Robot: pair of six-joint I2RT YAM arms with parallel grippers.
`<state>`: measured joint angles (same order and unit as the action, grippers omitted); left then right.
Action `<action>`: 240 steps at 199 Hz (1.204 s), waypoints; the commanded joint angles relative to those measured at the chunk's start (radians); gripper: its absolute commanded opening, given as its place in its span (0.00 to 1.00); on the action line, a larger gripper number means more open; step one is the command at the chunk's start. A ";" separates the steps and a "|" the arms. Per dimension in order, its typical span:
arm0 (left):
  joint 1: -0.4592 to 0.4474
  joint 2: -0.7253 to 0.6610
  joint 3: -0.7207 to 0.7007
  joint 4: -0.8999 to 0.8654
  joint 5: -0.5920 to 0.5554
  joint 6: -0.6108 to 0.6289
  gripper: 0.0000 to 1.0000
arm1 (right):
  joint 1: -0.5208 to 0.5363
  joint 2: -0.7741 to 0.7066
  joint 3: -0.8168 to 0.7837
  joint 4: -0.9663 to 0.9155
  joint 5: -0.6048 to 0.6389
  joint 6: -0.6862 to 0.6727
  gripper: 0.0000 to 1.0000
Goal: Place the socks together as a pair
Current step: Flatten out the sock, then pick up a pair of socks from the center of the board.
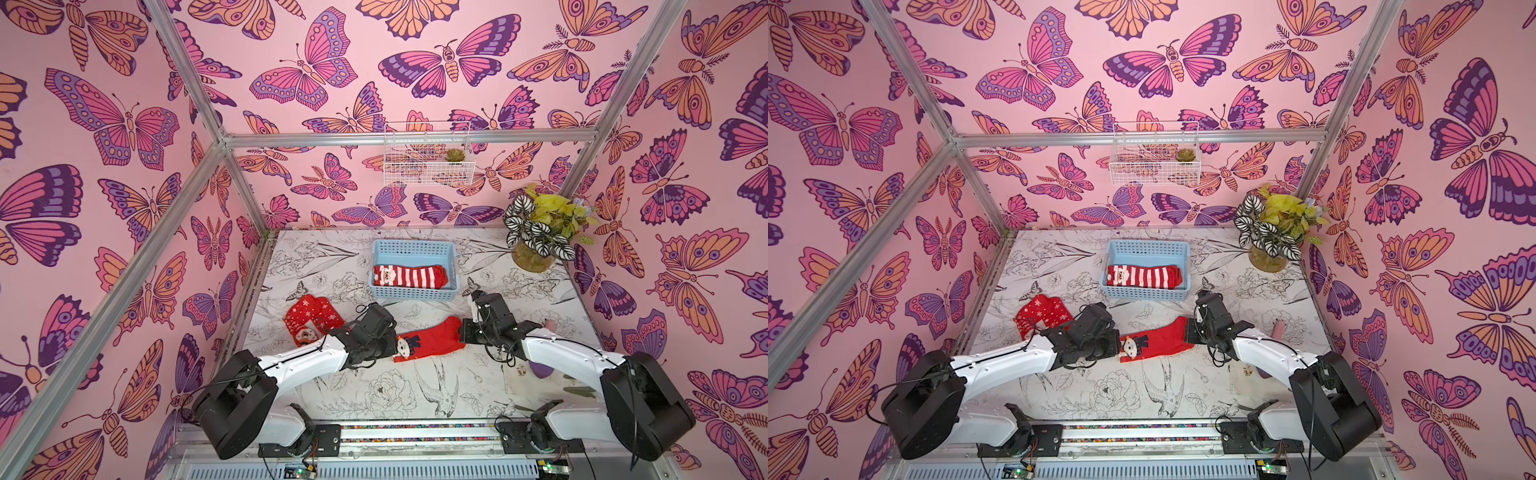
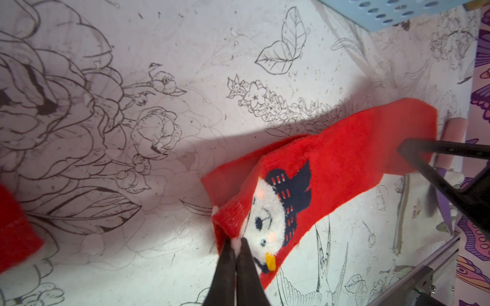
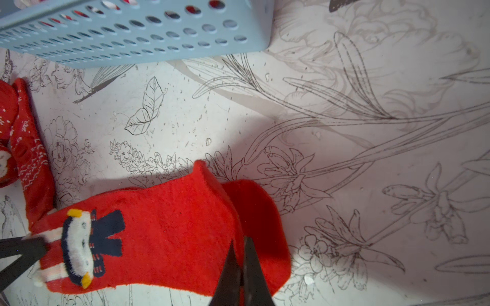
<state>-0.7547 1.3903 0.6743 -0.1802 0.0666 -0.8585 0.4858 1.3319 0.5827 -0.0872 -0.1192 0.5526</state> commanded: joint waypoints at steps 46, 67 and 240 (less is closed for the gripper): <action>0.012 0.031 0.002 -0.005 0.003 0.036 0.09 | -0.004 -0.022 -0.019 -0.033 0.048 0.013 0.13; 0.012 0.017 0.001 -0.005 0.018 0.034 0.41 | -0.005 -0.062 -0.003 -0.077 0.059 -0.004 0.20; 0.012 0.035 -0.132 0.140 0.121 -0.060 0.52 | -0.016 0.112 0.082 -0.111 0.054 0.047 0.43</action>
<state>-0.7464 1.3918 0.5583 -0.0689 0.1719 -0.9054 0.4747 1.4368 0.6483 -0.2062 -0.0490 0.5804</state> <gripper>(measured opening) 0.548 0.429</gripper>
